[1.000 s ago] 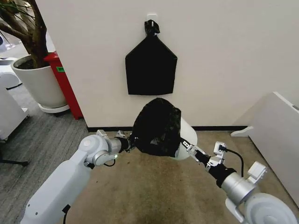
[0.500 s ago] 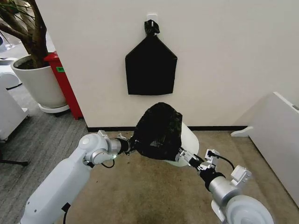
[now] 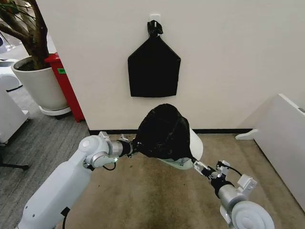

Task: Place the garbage bag over the trash bin.

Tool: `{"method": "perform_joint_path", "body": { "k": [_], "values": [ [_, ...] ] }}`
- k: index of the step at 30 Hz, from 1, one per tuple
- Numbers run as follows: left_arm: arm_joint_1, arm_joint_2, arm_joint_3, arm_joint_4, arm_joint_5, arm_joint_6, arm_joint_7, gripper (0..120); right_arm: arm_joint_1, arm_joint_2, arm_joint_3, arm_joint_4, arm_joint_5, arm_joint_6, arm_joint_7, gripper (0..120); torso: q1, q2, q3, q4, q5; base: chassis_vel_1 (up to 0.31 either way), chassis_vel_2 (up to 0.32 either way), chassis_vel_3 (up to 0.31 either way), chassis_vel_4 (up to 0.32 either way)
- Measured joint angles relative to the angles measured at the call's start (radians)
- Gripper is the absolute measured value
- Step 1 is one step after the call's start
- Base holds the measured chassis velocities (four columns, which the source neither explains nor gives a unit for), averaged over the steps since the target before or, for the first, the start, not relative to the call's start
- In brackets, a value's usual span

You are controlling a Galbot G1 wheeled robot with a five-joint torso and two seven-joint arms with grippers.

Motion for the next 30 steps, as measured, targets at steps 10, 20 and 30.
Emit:
{"method": "perform_joint_path", "body": {
  "k": [10, 20, 30],
  "values": [
    [0.054, 0.038, 0.021, -0.005, 0.184, 0.076, 0.249, 0, 0.023, -0.040, 0.019, 0.114, 0.112, 0.004, 0.097, 100, 0.000, 0.000, 0.000, 0.0001, 0.0002, 0.000, 0.000, 0.000, 0.000],
    [0.156, 0.102, 0.045, 0.040, 0.693, 0.092, 0.792, 0, 0.164, -0.163, 0.251, 0.189, 0.593, -0.047, 0.229, 100, 0.000, 0.000, 0.000, 0.0000, 0.0001, 0.000, 0.000, 0.000, 0.000],
    [0.234, 0.138, 0.054, 0.154, 1.161, -0.143, 1.316, 0, 0.327, -0.371, 0.198, 0.083, 0.824, -0.179, 0.291, 100, 0.000, 0.000, 0.000, 0.0002, 0.0001, 0.000, 0.000, 0.000, 0.000]
  ]
}}
